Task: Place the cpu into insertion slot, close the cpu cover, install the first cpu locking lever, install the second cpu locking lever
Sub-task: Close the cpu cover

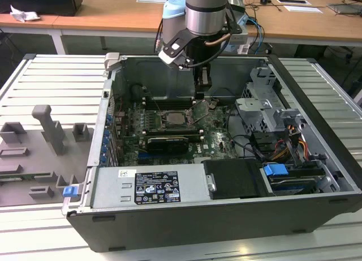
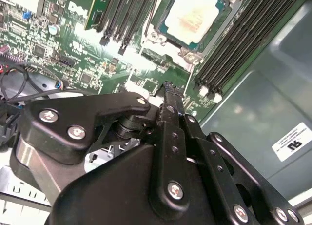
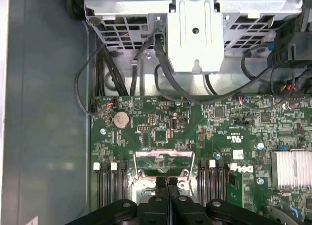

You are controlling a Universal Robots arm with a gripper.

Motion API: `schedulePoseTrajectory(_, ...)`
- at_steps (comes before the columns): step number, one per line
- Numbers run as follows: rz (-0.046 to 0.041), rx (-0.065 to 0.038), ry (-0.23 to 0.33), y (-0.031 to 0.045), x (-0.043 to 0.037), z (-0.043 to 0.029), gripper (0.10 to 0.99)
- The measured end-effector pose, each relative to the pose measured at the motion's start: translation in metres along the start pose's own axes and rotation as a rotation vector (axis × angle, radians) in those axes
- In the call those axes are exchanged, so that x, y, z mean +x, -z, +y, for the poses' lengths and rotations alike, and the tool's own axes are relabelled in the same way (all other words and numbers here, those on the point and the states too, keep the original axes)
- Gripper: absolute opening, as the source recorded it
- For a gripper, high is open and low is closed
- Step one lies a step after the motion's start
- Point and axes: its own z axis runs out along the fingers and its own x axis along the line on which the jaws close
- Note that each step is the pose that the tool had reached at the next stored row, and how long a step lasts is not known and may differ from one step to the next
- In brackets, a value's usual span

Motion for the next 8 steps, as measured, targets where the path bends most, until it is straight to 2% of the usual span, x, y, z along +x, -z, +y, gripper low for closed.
schedulePoseTrajectory(8,0.0001,0.0,0.0,-0.0007,0.0001,0.0089,0.106)
